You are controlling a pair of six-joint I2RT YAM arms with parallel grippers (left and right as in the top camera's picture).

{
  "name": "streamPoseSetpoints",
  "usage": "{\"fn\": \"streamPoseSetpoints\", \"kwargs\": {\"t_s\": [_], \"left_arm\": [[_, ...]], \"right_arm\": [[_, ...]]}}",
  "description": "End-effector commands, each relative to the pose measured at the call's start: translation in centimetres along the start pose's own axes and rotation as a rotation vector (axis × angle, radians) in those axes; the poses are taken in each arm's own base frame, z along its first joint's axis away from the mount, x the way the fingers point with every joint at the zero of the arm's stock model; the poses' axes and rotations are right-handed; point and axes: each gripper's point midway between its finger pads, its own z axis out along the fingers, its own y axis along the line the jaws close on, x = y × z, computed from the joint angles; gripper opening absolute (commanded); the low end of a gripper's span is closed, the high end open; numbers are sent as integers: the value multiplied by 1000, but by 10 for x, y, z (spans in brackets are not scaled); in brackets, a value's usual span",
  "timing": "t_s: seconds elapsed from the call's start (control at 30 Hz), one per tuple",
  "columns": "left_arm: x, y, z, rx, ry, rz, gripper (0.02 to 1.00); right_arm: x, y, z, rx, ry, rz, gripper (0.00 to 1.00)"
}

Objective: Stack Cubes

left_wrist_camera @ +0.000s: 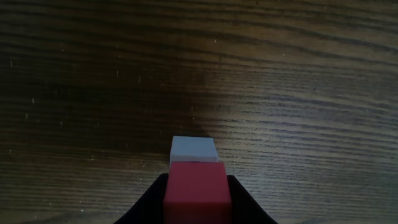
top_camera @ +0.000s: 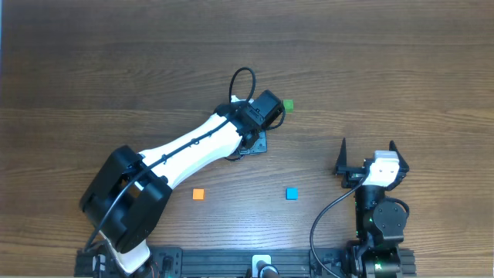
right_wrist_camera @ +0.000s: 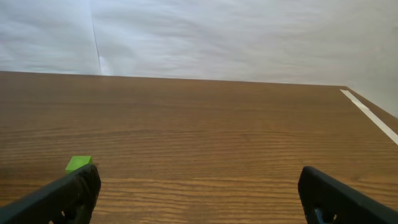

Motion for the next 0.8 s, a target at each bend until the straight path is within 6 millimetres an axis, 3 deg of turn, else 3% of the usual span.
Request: {"fn": "streamPoseSetpoints", "kwargs": {"t_s": [0.03,0.6,0.7,0.8], "left_arm": [[-1,4,6,-27,-7,-13,40],[1,6,12,-43,3,-11,58],[1,6,12,-43,3,-11,154],[1,6,12,-43,3,-11,336]], "right_arm": [[2,1,0,-4,0,-4,991],[2,1,0,-4,0,-5,993],[2,1,0,-4,0,-5,991],[2,1,0,-4,0,-5,991]]}}
